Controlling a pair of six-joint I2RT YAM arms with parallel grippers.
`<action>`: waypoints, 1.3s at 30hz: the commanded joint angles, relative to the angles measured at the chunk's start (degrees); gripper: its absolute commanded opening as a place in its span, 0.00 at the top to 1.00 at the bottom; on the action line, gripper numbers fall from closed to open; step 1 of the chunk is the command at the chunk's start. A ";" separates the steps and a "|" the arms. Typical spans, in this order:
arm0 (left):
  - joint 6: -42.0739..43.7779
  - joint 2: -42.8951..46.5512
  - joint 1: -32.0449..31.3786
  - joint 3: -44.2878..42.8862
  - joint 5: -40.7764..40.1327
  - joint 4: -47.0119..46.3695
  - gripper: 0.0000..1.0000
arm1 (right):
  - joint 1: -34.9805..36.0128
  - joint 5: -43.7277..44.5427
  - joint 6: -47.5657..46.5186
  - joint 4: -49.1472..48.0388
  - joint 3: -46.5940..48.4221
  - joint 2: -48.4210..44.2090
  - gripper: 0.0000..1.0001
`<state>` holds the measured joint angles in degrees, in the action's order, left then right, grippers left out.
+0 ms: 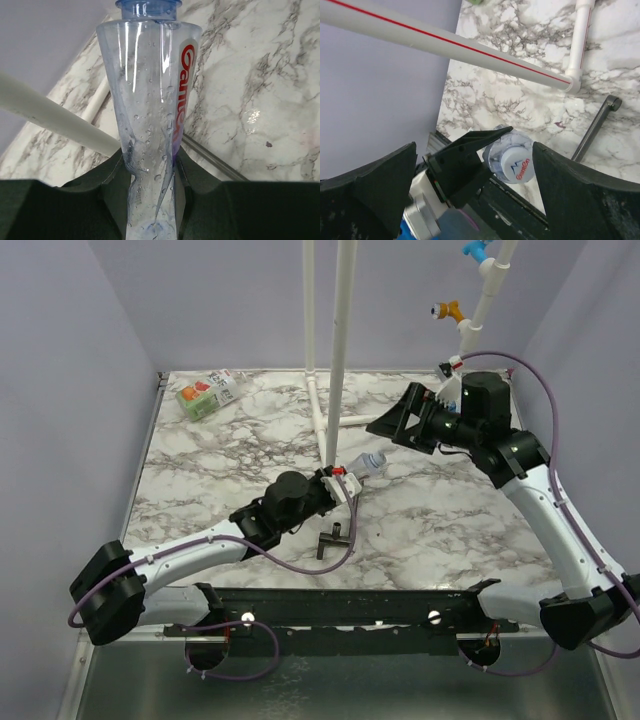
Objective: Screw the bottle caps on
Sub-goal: Screw the bottle cap onto the plastic bottle.
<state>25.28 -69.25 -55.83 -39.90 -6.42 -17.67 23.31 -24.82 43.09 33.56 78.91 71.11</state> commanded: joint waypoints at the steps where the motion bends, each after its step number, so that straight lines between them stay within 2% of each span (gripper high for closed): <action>1: -11.95 3.94 5.21 1.19 16.85 1.09 1.00 | 0.24 0.09 -10.49 -1.08 0.44 -3.57 0.00; 4: -16.97 5.89 8.61 2.38 25.92 -0.41 1.00 | 0.22 -8.08 -18.15 -2.68 1.38 -3.63 0.00; 10: -23.84 8.54 12.85 2.56 39.60 -0.41 1.00 | 0.19 -21.62 -25.36 -8.12 -3.33 -5.58 0.01; 15: -30.02 8.71 15.35 1.93 47.78 -2.60 1.00 | 0.24 -25.95 -29.58 -8.77 -4.53 -6.08 0.09; 20: -32.98 8.48 16.89 1.56 51.53 -4.17 1.00 | 0.23 -30.96 -29.46 -11.03 -6.22 -6.13 0.17; 32: -36.53 7.41 18.83 1.66 54.78 -7.11 1.00 | 0.32 -31.82 -28.39 -12.57 -8.33 -6.12 0.32; 39: -36.51 6.17 18.83 1.76 54.75 -7.11 1.00 | 0.42 -31.83 -27.29 -14.22 -8.87 -5.81 0.36</action>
<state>-10.72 -62.26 -37.19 -37.89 46.09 -23.07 23.31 -55.02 15.00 21.91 70.76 65.82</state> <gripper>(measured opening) 0.345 0.663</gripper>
